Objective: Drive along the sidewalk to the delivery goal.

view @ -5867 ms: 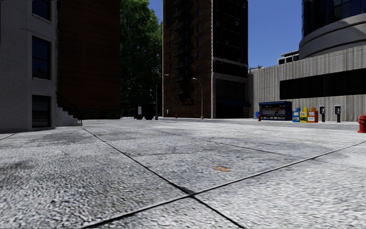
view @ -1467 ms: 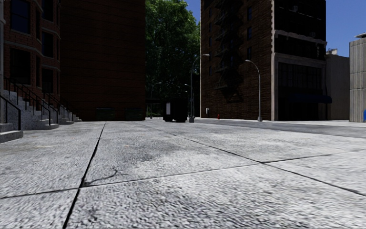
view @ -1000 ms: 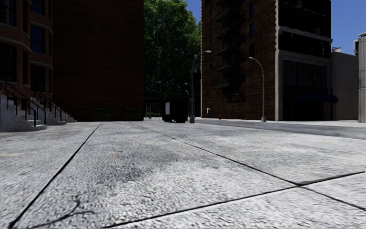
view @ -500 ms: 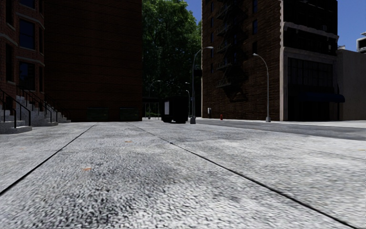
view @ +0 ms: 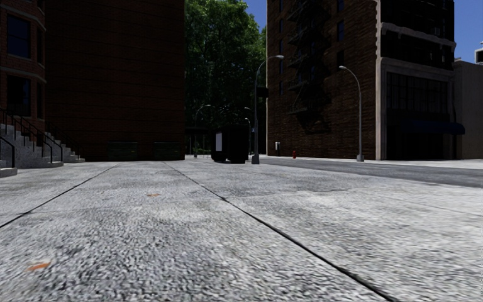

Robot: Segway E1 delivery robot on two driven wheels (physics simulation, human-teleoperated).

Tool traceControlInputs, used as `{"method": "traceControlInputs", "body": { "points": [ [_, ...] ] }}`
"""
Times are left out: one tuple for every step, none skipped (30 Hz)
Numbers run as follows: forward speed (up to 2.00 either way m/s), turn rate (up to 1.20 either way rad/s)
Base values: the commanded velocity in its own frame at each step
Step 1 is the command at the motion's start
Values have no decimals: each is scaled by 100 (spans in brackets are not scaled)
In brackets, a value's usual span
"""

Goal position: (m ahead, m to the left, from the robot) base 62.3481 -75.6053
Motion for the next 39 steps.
{"method": "traceControlInputs", "body": {
  "points": [
    [197, 0],
    [197, 0],
    [197, 0],
    [197, 0],
    [197, 0],
    [200, 0],
    [200, 0],
    [200, 0],
    [200, 0],
    [200, 0],
    [200, 0],
    [200, 0],
    [200, 0],
    [200, 0],
    [200, 3],
    [200, 14],
    [200, 14],
    [200, 25],
    [200, 29],
    [200, 30],
    [200, 30],
    [200, 30],
    [200, 30],
    [200, 30],
    [200, 30],
    [200, 30],
    [200, 30],
    [200, 30],
    [200, 30],
    [200, 30],
    [200, 30],
    [200, 30],
    [200, 30],
    [200, 30],
    [200, 29],
    [200, 0],
    [200, 0],
    [200, 0],
    [200, 0]
  ]
}}
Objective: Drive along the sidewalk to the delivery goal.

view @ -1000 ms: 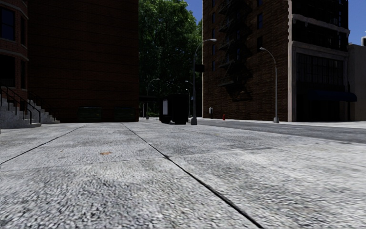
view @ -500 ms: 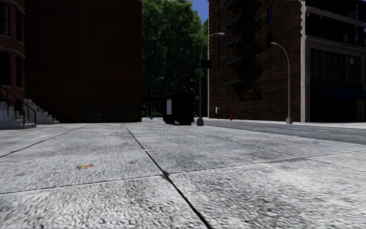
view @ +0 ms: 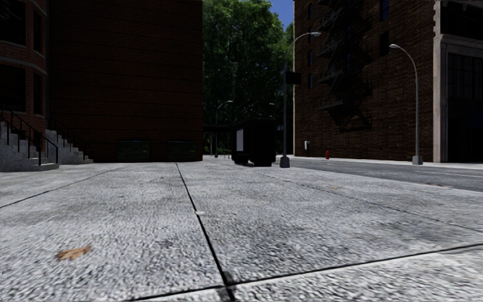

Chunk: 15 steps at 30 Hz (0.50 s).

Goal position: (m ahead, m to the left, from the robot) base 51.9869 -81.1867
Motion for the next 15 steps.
{"method": "traceControlInputs", "body": {
  "points": [
    [200, 0],
    [200, 0],
    [200, 0],
    [200, 0],
    [200, 0],
    [200, 0],
    [200, 0],
    [200, 0],
    [200, 0],
    [200, 3],
    [200, 3],
    [200, 8],
    [200, 12],
    [200, 17],
    [200, 20]
  ]
}}
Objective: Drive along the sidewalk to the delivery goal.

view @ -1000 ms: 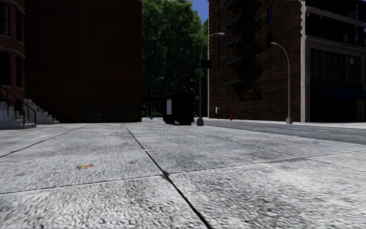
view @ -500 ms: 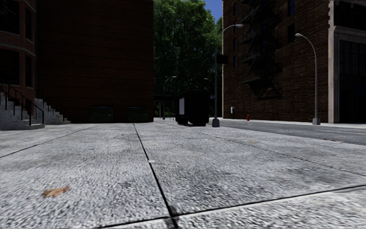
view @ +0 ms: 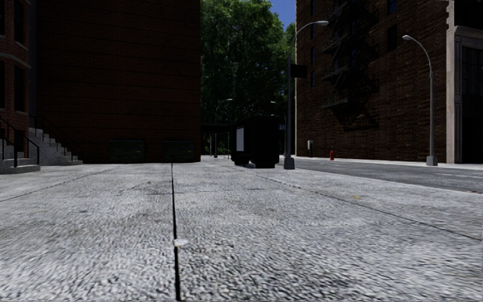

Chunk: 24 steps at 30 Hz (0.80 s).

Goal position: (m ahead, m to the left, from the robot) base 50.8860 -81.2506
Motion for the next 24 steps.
{"method": "traceControlInputs", "body": {
  "points": [
    [200, 20],
    [200, 21],
    [200, 21],
    [200, 21],
    [200, 21],
    [200, 21],
    [200, 21],
    [200, 21],
    [200, 21],
    [200, 21],
    [200, 21],
    [200, 21],
    [200, 21],
    [200, 21],
    [200, 21],
    [200, 21],
    [200, 21],
    [200, 21],
    [200, 21],
    [200, 21],
    [200, 21],
    [200, 21],
    [200, 21],
    [200, 21]
  ]
}}
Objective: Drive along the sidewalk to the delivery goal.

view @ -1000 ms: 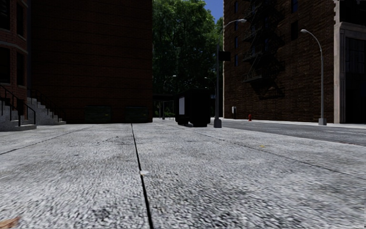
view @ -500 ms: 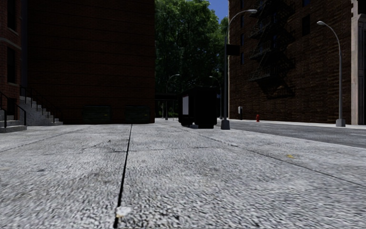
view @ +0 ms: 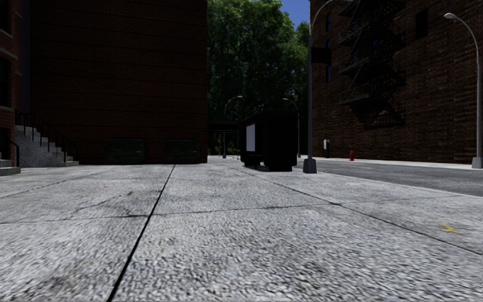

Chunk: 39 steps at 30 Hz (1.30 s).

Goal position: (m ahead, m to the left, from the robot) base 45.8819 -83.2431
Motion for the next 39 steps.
{"method": "traceControlInputs", "body": {
  "points": [
    [200, 21],
    [200, 21],
    [200, 21],
    [200, 21],
    [200, 21],
    [200, 21],
    [200, 21],
    [200, 21],
    [200, 21],
    [200, 21],
    [200, 21],
    [200, 21],
    [200, 21],
    [200, 17],
    [200, 7],
    [200, 0],
    [200, 0],
    [200, 0],
    [200, 0],
    [200, 0],
    [200, 0],
    [200, 0],
    [200, 0],
    [200, 0],
    [200, 0],
    [200, 0],
    [200, 9],
    [200, 11],
    [200, 11],
    [200, 11],
    [200, 11],
    [200, 11],
    [200, 11],
    [200, 11],
    [200, 11],
    [200, 11],
    [200, 11],
    [200, 11],
    [200, 11]
  ]
}}
